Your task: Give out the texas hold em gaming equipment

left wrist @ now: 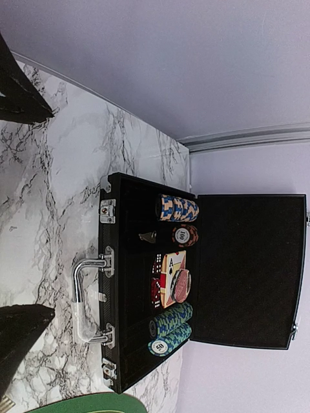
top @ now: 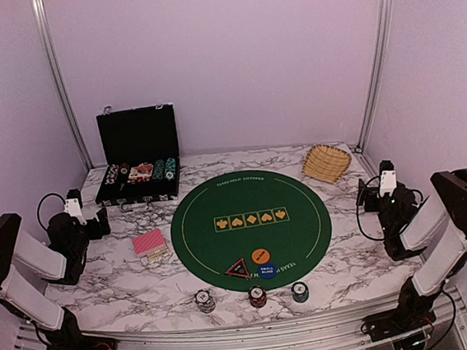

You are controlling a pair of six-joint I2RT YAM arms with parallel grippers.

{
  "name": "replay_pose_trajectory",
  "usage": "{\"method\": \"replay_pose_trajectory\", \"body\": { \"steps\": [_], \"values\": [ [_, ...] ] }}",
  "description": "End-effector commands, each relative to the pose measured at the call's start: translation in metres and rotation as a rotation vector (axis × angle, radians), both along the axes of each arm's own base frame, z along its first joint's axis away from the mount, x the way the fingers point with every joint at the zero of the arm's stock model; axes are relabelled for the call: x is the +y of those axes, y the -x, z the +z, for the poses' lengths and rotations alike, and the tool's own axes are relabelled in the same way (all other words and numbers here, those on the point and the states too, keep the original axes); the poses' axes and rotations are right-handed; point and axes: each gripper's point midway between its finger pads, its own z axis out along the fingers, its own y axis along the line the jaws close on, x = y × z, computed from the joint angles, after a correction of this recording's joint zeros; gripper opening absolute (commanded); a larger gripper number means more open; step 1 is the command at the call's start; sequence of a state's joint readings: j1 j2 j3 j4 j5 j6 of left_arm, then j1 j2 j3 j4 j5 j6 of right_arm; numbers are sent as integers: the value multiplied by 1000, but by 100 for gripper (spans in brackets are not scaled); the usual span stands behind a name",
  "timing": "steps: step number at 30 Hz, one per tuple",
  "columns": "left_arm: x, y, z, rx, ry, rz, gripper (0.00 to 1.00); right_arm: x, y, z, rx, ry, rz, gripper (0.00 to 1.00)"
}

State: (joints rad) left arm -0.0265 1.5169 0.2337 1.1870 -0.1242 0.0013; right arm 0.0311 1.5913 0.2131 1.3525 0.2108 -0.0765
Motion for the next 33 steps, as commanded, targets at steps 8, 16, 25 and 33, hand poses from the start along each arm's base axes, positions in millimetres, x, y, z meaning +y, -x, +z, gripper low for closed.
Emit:
{"method": "replay_pose_trajectory", "body": {
  "steps": [8, 16, 25, 33],
  "values": [
    [-5, -16, 23, -24, 4, -45, 99, -3, -22, 62, 15, -91, -57, 99],
    [-12, -37, 54, 178, -100, -123, 99, 21, -18, 109, 6, -457, 75, 99],
    [-10, -17, 79, 412, -26, -210, 99, 181, 2, 78, 362, -312, 511, 99],
    [-20, 6, 99, 511, -11, -281, 99, 315, 76, 32, 612, -86, 752, 88]
  ]
}}
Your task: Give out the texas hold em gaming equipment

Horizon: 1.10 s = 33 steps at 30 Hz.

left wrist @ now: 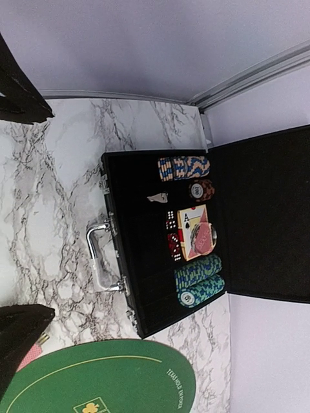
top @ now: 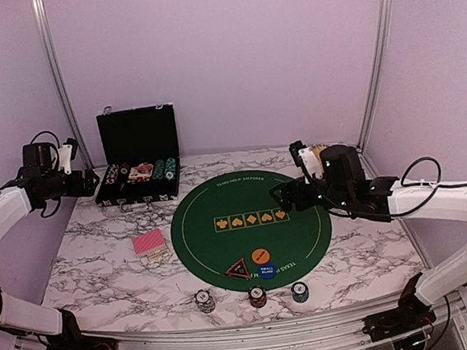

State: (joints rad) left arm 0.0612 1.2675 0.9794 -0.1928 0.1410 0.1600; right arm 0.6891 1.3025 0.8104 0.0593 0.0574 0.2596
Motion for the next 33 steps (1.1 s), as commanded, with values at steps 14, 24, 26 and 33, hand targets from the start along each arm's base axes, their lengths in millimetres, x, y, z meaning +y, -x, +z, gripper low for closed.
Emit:
{"method": "replay_pose_trajectory", "body": {
  "steps": [14, 24, 26, 33],
  "values": [
    [-20, 58, -11, 209, 28, -125, 99, 116, 118, -119, 410, 370, 426, 70],
    [-28, 59, -6, 202, 75, -141, 99, 127, 135, -137, 469, 378, 507, 62],
    [-28, 59, -5, 203, 78, -142, 99, 131, 135, -140, 473, 384, 517, 62],
    [-31, 62, 2, 187, 87, -152, 99, 140, 129, -146, 467, 417, 534, 60]
  ]
}}
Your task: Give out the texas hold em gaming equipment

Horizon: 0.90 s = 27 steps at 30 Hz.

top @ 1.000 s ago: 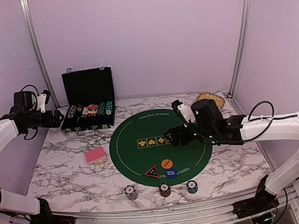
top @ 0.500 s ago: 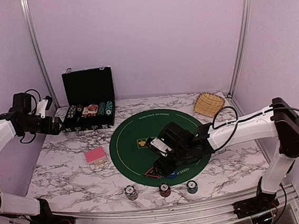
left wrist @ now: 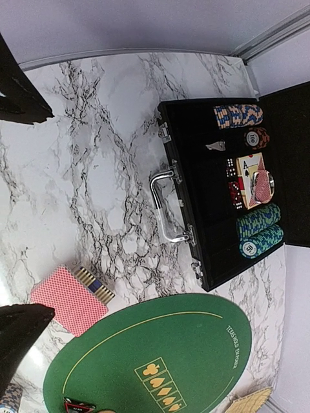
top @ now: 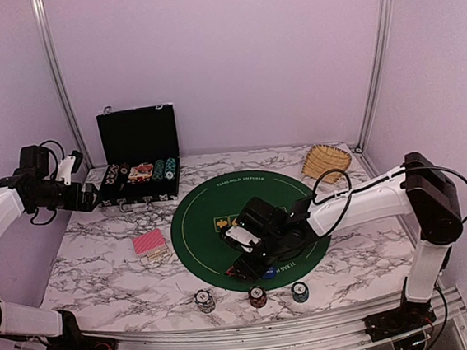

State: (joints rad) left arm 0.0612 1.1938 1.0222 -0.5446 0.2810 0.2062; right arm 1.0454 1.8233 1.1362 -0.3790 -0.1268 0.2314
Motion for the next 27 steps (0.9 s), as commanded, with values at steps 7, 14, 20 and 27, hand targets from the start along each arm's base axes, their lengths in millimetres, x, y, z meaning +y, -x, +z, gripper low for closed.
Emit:
{"method": "replay_pose_trajectory", "body": {
  "steps": [7, 14, 20, 27],
  "values": [
    [-8, 7, 33, -66, 38, -29, 99, 13, -4, 2, -22, 20, 49, 59],
    [-10, 8, 35, -67, 42, -40, 99, 8, -4, -5, -25, 49, 46, 60],
    [-10, 7, 33, -60, 48, -41, 99, 7, 1, -11, -21, 66, 58, 58],
    [-11, 6, 38, -68, 56, -40, 99, 9, -1, -21, -39, 103, 60, 49]
  ]
}}
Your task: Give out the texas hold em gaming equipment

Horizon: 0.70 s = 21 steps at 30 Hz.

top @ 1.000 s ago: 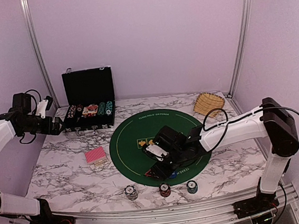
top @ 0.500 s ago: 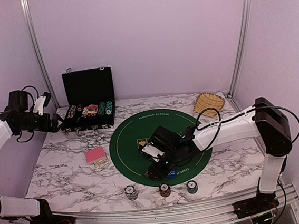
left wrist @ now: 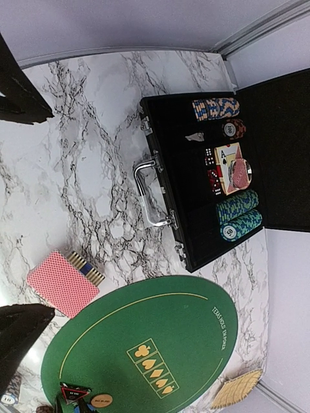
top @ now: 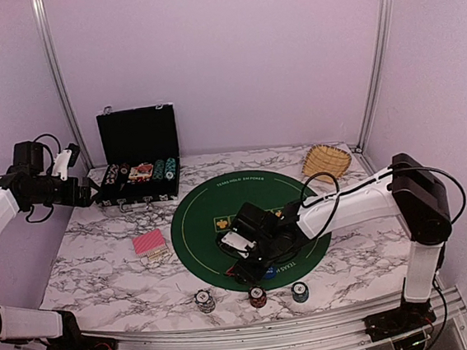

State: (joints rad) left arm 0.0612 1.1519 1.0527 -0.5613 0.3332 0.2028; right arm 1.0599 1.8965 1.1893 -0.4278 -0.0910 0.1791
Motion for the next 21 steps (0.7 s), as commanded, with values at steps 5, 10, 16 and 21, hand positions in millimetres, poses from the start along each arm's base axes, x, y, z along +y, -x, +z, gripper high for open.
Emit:
{"method": "replay_pose_trajectory", "body": {
  "steps": [5, 10, 16, 21],
  "values": [
    [-3, 0, 17, -18, 31, -7, 99, 10, -9, -1, -52, 28, 5, 40],
    [-4, -1, 18, -17, 38, -6, 99, 24, -21, 2, -79, 11, -23, 38],
    [-4, 0, 20, -22, 37, -7, 99, 46, -49, 5, -141, -17, -112, 31],
    [-4, 1, 21, -23, 32, -6, 99, 68, -71, 10, -175, -58, -149, 28]
  ]
}}
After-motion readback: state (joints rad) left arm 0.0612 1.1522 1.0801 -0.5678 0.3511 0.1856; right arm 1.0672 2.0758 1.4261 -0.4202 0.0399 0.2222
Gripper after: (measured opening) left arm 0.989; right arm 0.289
